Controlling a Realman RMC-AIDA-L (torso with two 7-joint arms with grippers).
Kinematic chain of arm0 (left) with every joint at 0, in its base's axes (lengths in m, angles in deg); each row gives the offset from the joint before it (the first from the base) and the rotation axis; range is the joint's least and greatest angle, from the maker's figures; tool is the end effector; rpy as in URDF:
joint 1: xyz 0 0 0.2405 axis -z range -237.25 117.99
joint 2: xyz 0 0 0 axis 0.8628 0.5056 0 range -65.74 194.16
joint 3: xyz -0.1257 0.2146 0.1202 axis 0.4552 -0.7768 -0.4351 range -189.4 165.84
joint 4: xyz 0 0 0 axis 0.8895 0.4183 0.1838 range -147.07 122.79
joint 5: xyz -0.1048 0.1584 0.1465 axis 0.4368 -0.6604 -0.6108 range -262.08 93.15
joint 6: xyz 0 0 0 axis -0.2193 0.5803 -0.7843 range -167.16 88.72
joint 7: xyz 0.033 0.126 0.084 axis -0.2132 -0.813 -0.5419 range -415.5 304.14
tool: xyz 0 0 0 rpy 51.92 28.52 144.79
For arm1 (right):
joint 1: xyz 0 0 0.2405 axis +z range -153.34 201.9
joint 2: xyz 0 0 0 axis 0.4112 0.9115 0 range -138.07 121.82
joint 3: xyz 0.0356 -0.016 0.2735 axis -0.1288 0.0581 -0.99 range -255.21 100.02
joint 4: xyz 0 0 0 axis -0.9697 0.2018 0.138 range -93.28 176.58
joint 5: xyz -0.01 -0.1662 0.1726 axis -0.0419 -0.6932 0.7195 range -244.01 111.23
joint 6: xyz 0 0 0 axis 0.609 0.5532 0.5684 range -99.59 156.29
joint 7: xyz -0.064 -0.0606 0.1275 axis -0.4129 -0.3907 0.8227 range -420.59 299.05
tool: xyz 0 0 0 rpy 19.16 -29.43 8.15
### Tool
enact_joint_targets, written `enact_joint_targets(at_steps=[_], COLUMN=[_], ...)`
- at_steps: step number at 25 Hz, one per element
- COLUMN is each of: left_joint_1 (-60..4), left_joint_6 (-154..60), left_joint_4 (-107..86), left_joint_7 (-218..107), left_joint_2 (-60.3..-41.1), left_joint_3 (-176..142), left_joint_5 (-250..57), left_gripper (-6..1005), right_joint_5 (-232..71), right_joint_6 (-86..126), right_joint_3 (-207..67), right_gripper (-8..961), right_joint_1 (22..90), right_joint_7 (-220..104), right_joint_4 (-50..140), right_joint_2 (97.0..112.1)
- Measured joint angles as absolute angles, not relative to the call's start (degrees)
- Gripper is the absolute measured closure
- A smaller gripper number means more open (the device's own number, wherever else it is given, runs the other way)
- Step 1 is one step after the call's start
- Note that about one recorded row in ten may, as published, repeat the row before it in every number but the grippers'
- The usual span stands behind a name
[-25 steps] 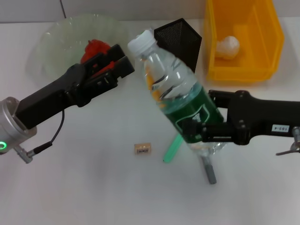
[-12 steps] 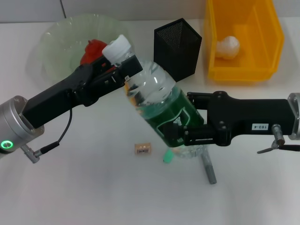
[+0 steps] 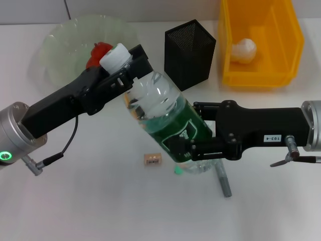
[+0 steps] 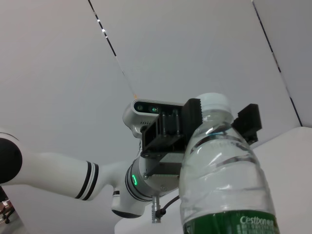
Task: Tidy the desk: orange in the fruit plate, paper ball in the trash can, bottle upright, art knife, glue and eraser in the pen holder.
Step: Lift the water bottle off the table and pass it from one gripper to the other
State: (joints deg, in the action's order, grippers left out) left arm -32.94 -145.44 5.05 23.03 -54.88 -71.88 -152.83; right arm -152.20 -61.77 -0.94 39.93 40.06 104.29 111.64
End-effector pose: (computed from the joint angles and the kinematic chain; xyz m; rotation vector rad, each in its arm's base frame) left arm -0.2474 0.3088 -0.0338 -2.4634 -0.8533 -1.7386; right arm 0.1998 0.3133 -0.0332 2.8783 -0.6694 -0.9748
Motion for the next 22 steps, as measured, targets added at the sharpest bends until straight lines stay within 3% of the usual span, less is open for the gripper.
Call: enact_joint_targets(at_steps=[9, 22], left_joint_1=[-32.5, -32.0], left_joint_6=[-147.4, -148.0], left_joint_4=[5.1, 5.3], left_joint_7=[22.7, 22.6], left_joint_2=[-54.87, -54.75], left_joint_3=[-71.6, -72.0], left_joint_5=[-152.8, -152.5], left_gripper=[525, 555], right_joint_5=[-150.0, -150.9], right_joint_6=[-62.0, -63.7], right_joint_3=[-0.6, -0.3], right_gripper=[126, 119], right_joint_1=[40.6, 45.1], right_joint_7=[38.7, 37.5], right_joint_4=[101.8, 95.2], right_joint_2=[111.62, 111.16])
